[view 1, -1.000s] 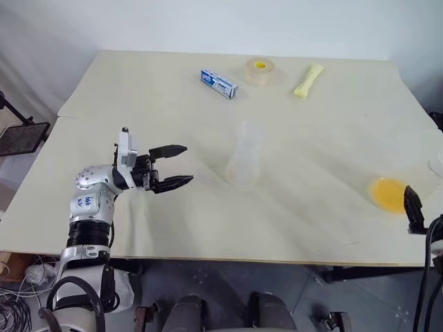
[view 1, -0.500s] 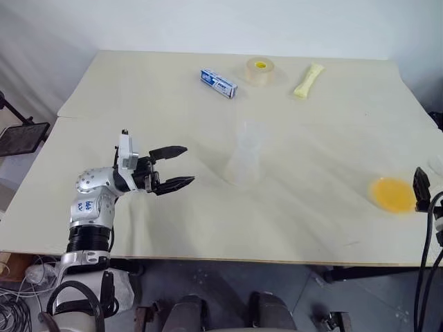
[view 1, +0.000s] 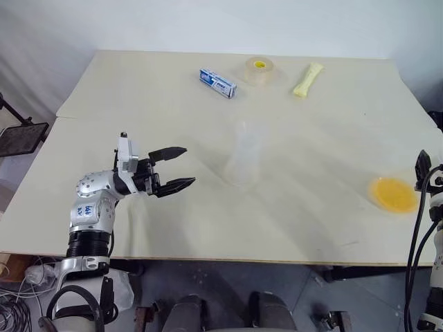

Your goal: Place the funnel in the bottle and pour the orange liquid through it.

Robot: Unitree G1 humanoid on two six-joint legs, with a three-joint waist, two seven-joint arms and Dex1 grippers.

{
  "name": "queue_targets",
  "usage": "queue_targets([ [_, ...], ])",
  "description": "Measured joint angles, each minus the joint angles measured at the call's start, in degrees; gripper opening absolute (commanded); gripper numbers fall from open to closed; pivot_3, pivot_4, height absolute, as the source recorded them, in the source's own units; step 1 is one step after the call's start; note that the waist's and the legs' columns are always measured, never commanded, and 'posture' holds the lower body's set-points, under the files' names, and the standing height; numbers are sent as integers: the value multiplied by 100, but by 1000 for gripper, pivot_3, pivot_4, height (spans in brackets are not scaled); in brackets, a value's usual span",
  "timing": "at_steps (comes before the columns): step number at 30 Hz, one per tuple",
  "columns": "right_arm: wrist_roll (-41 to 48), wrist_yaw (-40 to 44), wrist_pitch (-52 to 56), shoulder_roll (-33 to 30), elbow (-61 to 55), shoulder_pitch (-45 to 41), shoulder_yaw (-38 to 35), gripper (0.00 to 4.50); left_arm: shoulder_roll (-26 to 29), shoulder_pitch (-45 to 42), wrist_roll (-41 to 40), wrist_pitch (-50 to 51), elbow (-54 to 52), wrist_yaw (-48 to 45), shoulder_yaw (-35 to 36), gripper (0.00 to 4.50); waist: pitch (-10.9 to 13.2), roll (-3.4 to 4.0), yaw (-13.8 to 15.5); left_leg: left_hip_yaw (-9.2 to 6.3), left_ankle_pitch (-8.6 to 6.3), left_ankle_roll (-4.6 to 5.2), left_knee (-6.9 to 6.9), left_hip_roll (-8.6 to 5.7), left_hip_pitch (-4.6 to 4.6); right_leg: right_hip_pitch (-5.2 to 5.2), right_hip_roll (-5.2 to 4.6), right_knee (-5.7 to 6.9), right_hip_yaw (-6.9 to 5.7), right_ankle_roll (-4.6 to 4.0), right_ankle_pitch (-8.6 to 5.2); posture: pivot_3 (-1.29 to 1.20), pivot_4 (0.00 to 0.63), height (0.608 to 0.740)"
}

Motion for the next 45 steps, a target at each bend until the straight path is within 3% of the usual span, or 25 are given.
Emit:
queue_targets([
  [9, 58, -171, 259, 139, -412, 75, 65, 2838, 3, -15, -3, -7, -17, 21, -5, 4500, 0, 0, -12, 1, 0, 0, -1, 0, 0, -1, 0, 0, 0, 0, 0, 0, 150, 740],
  [17, -18, -223, 1209, 119, -1657, -615, 1236, 2838, -108, -361, -3, -148, 265, -99, -44, 4500, 0, 1, -111, 1, 0, 0, -7, -2, -1, -8, 2, 0, -3, 0, 0, 0, 150, 740],
  [24, -1088, -192, 1460, -76, -1852, -1766, 2831, 2838, -207, -474, -41, -369, 563, -248, -29, 4500, 0, 1, -106, -5, 0, 0, -8, -8, -8, -10, 0, -3, -8, 0, 0, 0, 150, 740],
  [35, -3431, 557, 414, -571, -1169, -2876, 5013, 2838, -471, -476, -231, -711, 716, -375, 64, 4500, 0, 0, -123, -8, 0, 0, -7, -9, -11, -10, -1, -3, -20, 0, 0, 0, 150, 740],
  [45, -4799, 509, -390, -455, -521, -3508, 5422, 2838, -473, -446, -231, -713, 688, -348, 63, 4500, 1, 0, -136, -13, 0, 0, -7, -5, -12, -10, -1, -3, -22, 0, 0, 0, 150, 740],
])
